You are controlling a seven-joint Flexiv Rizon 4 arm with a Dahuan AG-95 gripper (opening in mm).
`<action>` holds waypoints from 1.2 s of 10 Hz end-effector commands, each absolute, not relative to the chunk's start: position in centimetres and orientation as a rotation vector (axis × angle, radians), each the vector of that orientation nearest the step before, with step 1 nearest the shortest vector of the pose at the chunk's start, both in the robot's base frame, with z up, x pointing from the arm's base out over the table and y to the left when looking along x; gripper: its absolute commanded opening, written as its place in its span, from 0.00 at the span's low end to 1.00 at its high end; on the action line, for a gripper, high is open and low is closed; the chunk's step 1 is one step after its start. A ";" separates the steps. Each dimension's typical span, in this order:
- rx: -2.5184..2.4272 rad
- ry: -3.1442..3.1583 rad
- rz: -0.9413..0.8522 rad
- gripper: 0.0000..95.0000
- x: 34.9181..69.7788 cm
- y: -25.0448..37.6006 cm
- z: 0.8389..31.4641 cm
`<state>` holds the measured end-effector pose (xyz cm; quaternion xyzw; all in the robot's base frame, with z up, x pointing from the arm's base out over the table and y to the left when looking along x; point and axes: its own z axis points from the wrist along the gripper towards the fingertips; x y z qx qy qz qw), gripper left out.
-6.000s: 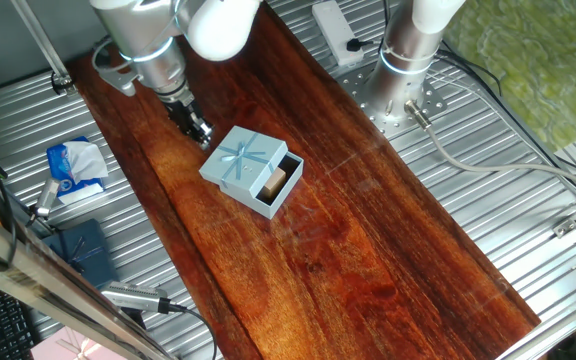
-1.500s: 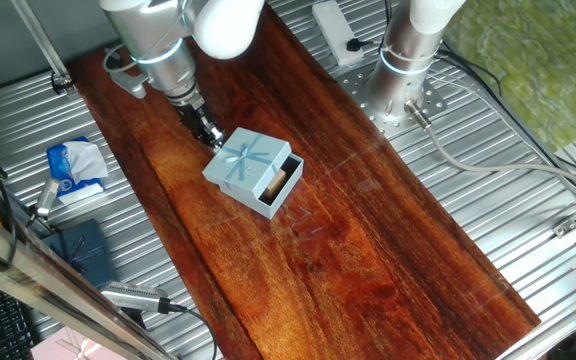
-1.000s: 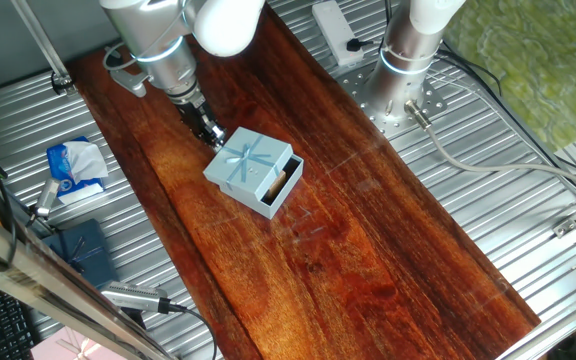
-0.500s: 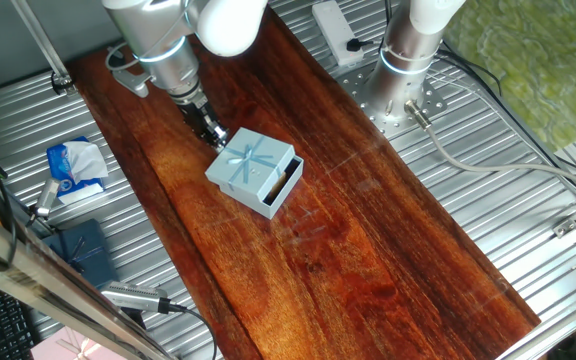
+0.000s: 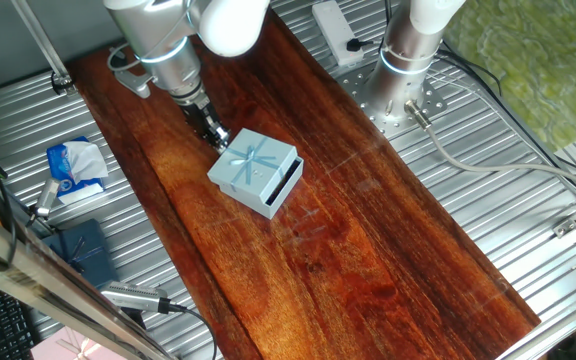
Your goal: Slide the outer casing onto the gift box
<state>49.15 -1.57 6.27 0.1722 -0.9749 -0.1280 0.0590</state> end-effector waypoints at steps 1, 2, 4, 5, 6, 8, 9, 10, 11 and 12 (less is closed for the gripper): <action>0.514 -2.952 -0.395 0.00 49.1 -1.4 6.4; 0.508 -2.950 -0.399 0.00 49.1 -1.2 6.6; 0.504 -2.948 -0.404 0.00 49.0 -1.1 6.7; 0.502 -2.947 -0.406 0.00 48.9 -1.0 6.8; 0.500 -2.947 -0.408 0.00 48.9 -0.9 6.9; 0.491 -2.947 -0.412 0.00 48.7 -0.7 6.9; 0.485 -2.948 -0.412 0.00 48.7 -0.5 6.9; 0.482 -2.948 -0.412 0.00 48.6 -0.5 6.9; 0.479 -2.948 -0.412 0.00 48.5 -0.3 7.0; 0.475 -2.948 -0.412 0.00 48.5 -0.2 7.0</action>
